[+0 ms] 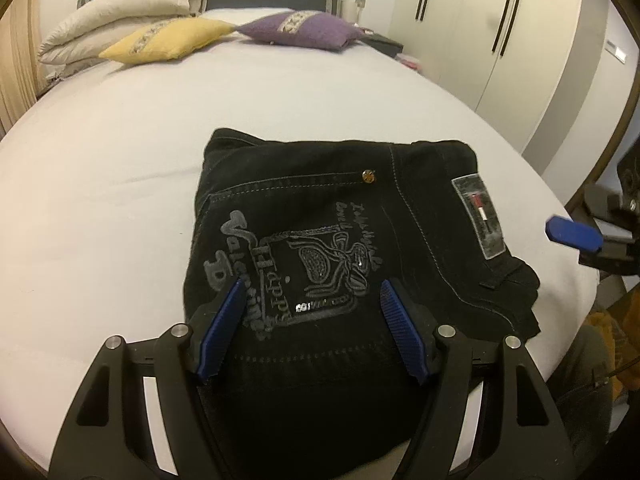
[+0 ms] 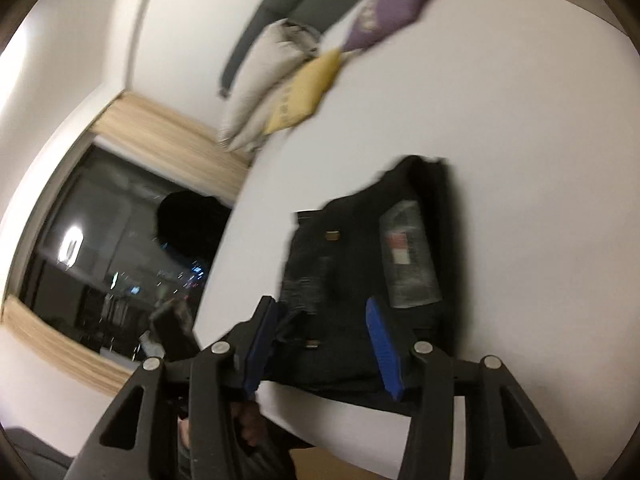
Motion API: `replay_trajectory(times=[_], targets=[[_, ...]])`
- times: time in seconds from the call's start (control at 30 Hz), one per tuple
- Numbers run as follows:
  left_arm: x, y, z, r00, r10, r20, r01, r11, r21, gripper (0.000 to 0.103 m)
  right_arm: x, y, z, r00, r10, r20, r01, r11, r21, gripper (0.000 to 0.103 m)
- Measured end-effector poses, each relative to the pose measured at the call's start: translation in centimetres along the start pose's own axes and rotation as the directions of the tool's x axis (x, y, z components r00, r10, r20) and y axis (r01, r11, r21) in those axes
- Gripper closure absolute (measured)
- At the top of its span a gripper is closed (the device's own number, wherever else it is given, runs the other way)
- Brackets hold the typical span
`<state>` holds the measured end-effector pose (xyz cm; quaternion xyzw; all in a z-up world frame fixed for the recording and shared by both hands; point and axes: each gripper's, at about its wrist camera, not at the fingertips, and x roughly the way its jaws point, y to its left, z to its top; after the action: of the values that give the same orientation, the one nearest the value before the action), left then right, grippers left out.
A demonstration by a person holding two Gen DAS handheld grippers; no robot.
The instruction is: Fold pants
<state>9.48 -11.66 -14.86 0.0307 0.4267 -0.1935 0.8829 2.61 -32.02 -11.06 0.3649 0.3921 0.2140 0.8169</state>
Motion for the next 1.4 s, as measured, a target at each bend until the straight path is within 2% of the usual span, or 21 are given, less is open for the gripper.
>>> replay_trajectory(times=[0.1,0.17,0.23,0.3,0.37,0.4,0.43,0.5,0.6,0.73,0.9,0.97,1.07,1.1,1.13,1.17,1.2,1.23,1.27,1.33,1.4], targets=[[-0.5,0.3,-1.2,1.000,-0.003,0.007,0.003,1.000,-0.012,0.034,1.9,-0.2,-1.4,0.998,0.010,-0.059,-0.010,1.000,-0.007,0.053],[-0.2,0.4,-2.1,1.000,-0.004,-0.006,0.004,1.000,-0.003,0.034,4.1,-2.3,-2.8,0.991,-0.050,-0.128,0.053,0.998,0.018,0.055],[0.0,0.4,-2.6,1.000,-0.010,-0.012,0.010,1.000,0.004,0.034,4.6,-4.1,-3.9,0.989,-0.071,-0.127,0.077,0.996,0.038,0.086],[-0.5,0.6,-2.4,1.000,-0.026,-0.006,0.026,1.000,-0.010,0.034,3.6,-4.8,-4.0,0.994,-0.034,-0.104,0.042,0.997,0.072,0.086],[-1.3,1.2,-2.0,0.999,-0.034,0.008,0.034,0.999,-0.027,0.034,2.8,-4.6,-3.4,0.993,-0.045,-0.109,0.051,0.998,0.048,0.086],[-1.8,1.5,-1.8,0.999,-0.035,0.018,0.035,0.999,-0.037,0.034,2.3,-4.4,-3.2,0.992,-0.064,-0.113,0.068,0.997,0.031,0.083],[-2.3,1.9,-1.6,0.999,-0.038,0.034,0.039,0.998,-0.046,0.034,1.2,-4.0,-2.7,0.991,-0.074,-0.107,0.077,0.997,0.022,0.069],[-3.1,2.6,-0.6,0.998,-0.027,0.065,0.031,0.998,-0.054,0.034,0.2,-3.4,-1.8,0.994,-0.070,-0.078,0.072,0.997,0.024,0.052],[-2.8,4.0,0.5,0.998,0.003,0.063,0.001,0.998,-0.069,0.034,0.1,-1.0,1.6,0.999,-0.029,-0.046,0.029,1.000,0.011,0.050],[-2.0,4.8,-0.4,0.999,-0.001,0.040,0.004,0.997,-0.080,0.034,4.4,3.1,5.9,0.994,0.030,-0.101,-0.035,0.998,-0.056,0.045],[-0.9,3.9,-3.9,1.000,-0.020,0.013,0.021,0.995,-0.099,0.034,15.1,7.1,9.0,0.939,0.091,-0.332,-0.128,0.987,-0.094,0.044],[-0.5,4.7,-4.5,0.998,-0.057,0.011,0.058,0.987,-0.150,0.034,20.1,6.6,9.1,0.896,0.123,-0.427,-0.153,0.988,-0.037,0.044],[-0.1,4.6,-4.5,0.999,-0.052,0.003,0.052,0.992,-0.113,0.033,25.8,4.4,8.7,0.866,0.061,-0.497,-0.074,0.997,-0.006,0.045],[0.1,4.5,-4.6,0.999,-0.041,-0.002,0.040,0.994,-0.101,0.033,27.3,3.3,8.7,0.862,0.047,-0.504,-0.049,0.999,0.010,0.052],[0.2,4.5,-4.7,0.999,-0.039,-0.003,0.038,0.994,-0.100,0.033,27.9,2.4,8.9,0.867,0.041,-0.496,-0.030,0.999,0.030,0.069],[0.3,4.6,-4.8,0.999,-0.042,0.000,0.042,0.994,-0.105,0.033,28.0,1.5,9.4,0.879,0.043,-0.476,-0.020,0.998,0.054,0.078],[0.4,4.7,-5.0,0.999,-0.047,0.007,0.047,0.993,-0.107,0.033,27.8,0.8,10.1,0.895,0.044,-0.443,-0.012,0.997,0.074,0.086],[0.4,4.7,-5.1,0.999,-0.048,0.012,0.049,0.993,-0.104,0.033,27.0,-0.1,11.3,0.927,0.031,-0.373,0.008,0.995,0.100,0.086],[0.4,4.7,-5.3,0.999,-0.048,0.016,0.050,0.994,-0.101,0.033,26.4,-0.5,12.0,0.941,0.002,-0.340,0.036,0.994,0.105,0.085],[0.4,4.7,-5.3,0.999,-0.049,0.015,0.050,0.993,-0.104,0.033,24.0,-0.5,13.3,0.960,-0.084,-0.268,0.110,0.990,0.084,0.060],[0.4,4.8,-5.5,0.999,-0.047,0.018,0.048,0.993,-0.104,0.032,21.6,1.0,13.3,0.968,-0.034,-0.247,0.048,0.998,0.050,0.049]])
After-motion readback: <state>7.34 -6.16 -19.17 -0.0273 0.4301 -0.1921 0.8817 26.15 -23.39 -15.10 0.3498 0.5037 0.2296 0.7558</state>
